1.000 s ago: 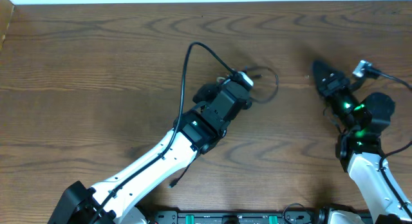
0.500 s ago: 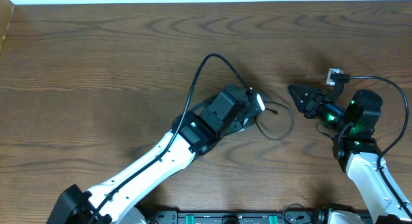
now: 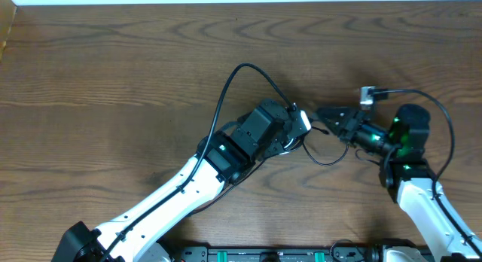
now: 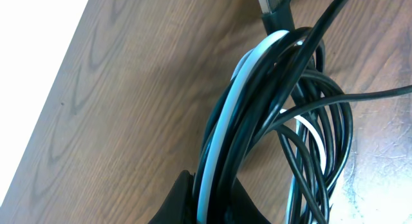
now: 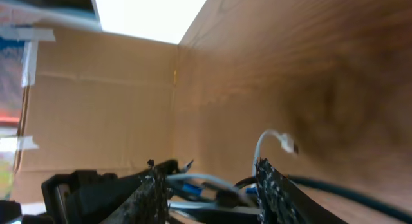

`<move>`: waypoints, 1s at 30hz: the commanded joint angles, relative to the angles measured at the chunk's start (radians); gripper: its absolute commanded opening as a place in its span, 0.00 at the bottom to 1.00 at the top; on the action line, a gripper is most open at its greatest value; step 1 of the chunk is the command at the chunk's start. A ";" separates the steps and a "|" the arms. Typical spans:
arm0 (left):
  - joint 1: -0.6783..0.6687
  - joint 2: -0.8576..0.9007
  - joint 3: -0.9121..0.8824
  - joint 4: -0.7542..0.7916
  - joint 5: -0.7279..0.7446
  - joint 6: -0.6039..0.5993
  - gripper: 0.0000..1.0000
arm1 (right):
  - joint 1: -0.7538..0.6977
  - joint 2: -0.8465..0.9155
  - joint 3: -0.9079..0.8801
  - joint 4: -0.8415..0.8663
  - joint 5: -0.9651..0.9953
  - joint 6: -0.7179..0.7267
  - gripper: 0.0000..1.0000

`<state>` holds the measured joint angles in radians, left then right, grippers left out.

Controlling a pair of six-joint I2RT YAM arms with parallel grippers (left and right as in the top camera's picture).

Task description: Untangle cables

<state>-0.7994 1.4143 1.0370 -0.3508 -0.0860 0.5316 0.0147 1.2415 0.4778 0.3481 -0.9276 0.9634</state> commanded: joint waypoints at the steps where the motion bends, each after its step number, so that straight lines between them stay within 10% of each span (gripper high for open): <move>1: 0.002 -0.018 0.001 0.025 -0.043 -0.002 0.08 | 0.068 -0.002 0.006 -0.029 0.027 0.092 0.42; 30: -0.061 -0.018 0.001 0.072 -0.113 -0.002 0.07 | 0.118 -0.002 0.006 -0.047 0.458 0.518 0.43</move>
<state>-0.8314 1.4143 1.0325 -0.2848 -0.1898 0.5320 0.1268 1.2411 0.4793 0.2974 -0.5137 1.4601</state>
